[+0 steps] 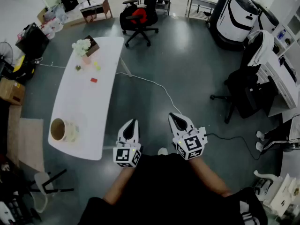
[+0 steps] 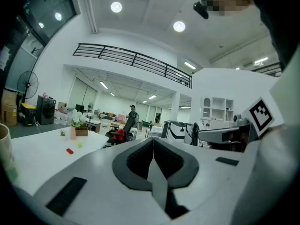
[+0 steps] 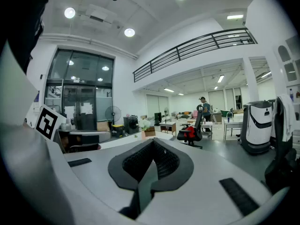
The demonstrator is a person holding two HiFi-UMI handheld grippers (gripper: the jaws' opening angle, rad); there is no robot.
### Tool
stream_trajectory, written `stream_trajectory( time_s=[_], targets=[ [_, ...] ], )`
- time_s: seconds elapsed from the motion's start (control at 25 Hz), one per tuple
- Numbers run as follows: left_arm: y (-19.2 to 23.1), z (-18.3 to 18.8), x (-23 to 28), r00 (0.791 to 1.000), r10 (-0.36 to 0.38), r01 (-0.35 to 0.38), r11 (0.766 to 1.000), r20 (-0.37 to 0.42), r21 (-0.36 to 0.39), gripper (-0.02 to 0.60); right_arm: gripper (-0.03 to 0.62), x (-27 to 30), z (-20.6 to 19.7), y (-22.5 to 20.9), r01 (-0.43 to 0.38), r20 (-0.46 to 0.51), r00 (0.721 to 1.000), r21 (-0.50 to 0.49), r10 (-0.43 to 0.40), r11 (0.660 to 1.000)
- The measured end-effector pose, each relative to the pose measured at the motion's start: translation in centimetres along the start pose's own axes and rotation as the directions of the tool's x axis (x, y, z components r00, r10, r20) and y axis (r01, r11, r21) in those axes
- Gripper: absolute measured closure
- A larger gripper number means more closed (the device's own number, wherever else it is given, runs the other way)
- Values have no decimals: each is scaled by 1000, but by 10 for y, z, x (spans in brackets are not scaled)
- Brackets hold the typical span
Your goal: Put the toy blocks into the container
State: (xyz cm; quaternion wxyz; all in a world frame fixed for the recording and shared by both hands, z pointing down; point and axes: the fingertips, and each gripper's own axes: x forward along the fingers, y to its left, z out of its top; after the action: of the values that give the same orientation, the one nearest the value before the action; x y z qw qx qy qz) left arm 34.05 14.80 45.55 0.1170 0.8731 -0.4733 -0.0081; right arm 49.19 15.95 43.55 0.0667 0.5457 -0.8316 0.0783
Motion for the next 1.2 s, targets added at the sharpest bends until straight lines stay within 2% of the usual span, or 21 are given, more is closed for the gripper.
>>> stream_trajectory(
  time_s=[0.36, 0.8, 0.96, 1.0, 1.04, 1.08, 1.12, 1.2],
  targets=[
    [-9, 12, 1, 999, -9, 8, 999, 35, 39, 577, 595, 0, 12, -1, -20, 52, 998, -13, 21, 1000],
    [-7, 7, -9, 999, 2, -3, 1000, 49, 23, 577, 594, -4, -1, 1, -42, 31, 999, 23, 41, 999],
    [-10, -3, -10, 1000, 7, -8, 1000, 21, 30, 575, 592, -9, -9, 0, -55, 22, 998, 39, 54, 998],
    [-10, -7, -10, 1000, 9, -9, 1000, 9, 29, 558, 571, -11, -11, -1, -52, 18, 999, 43, 52, 998],
    [-9, -11, -10, 1000, 10, -10, 1000, -3, 27, 486, 490, -11, -14, -2, -45, 8, 999, 46, 45, 998],
    [-9, -14, -10, 1000, 14, -14, 1000, -14, 24, 442, 399, -12, -17, -5, -32, -4, 999, 44, 32, 999],
    [-8, -16, -11, 1000, 21, -20, 1000, -22, 22, 417, 362, -13, -20, -8, -13, -15, 1000, 39, 14, 999],
    [-6, -20, -12, 999, 34, -34, 999, -29, 14, 357, 347, -15, -23, -14, 12, -25, 1000, 23, -12, 1000]
  ],
)
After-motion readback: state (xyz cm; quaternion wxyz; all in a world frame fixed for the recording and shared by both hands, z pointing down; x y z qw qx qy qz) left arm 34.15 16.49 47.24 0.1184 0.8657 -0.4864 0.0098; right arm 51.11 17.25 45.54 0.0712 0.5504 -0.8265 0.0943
